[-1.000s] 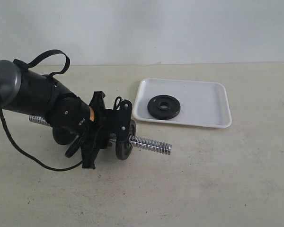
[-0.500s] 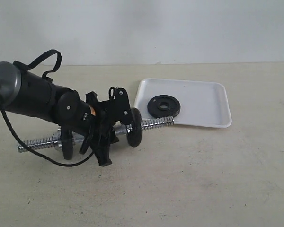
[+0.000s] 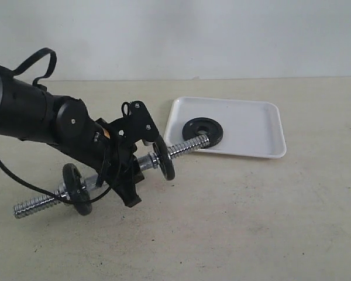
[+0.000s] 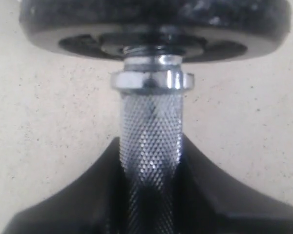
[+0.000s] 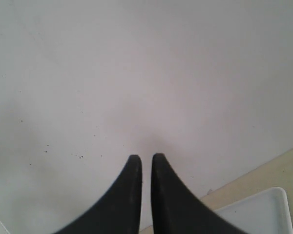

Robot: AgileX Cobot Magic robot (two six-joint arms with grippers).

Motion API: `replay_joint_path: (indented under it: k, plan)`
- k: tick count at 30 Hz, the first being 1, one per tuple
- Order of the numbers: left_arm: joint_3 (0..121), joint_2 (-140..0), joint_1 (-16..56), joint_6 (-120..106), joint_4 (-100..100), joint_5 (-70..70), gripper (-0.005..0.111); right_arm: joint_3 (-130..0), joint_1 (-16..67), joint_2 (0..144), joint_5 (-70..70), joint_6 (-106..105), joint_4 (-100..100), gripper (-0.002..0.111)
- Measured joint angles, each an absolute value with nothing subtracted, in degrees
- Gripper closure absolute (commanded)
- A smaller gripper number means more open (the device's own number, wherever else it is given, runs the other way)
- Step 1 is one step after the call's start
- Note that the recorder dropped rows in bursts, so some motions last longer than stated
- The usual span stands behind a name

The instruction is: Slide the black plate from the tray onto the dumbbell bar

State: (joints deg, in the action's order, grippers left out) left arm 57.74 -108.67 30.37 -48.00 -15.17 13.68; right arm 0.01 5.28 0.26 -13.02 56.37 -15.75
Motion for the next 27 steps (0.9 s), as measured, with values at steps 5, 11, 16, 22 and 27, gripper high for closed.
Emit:
replay_joint_path:
  k: [5,11,16,22,27]
  plan:
    - [57.7,-106.2,30.4,-47.9,-15.0,14.8,0.102,0.0,5.3,0.3,-12.3,56.4,-15.7,0.104]
    - [57.7,-105.0,30.4,-47.8,-15.0,16.6,0.102,0.0,5.3,0.3,-12.3,56.4,-15.7,0.104]
    - [57.7,-104.8,30.4,-47.8,-15.0,18.5,0.102,0.0,5.3,0.3,-12.3,56.4,-15.7,0.104]
    - [57.7,-104.5,30.4,-47.4,-15.0,19.5,0.102,0.0,5.3,0.3,-12.3,56.4,-15.7,0.104]
    - [57.7,-104.5,30.4,-47.4,-15.2,19.6,0.102,0.0,5.3,0.3,-15.2,57.3,-15.5,0.104]
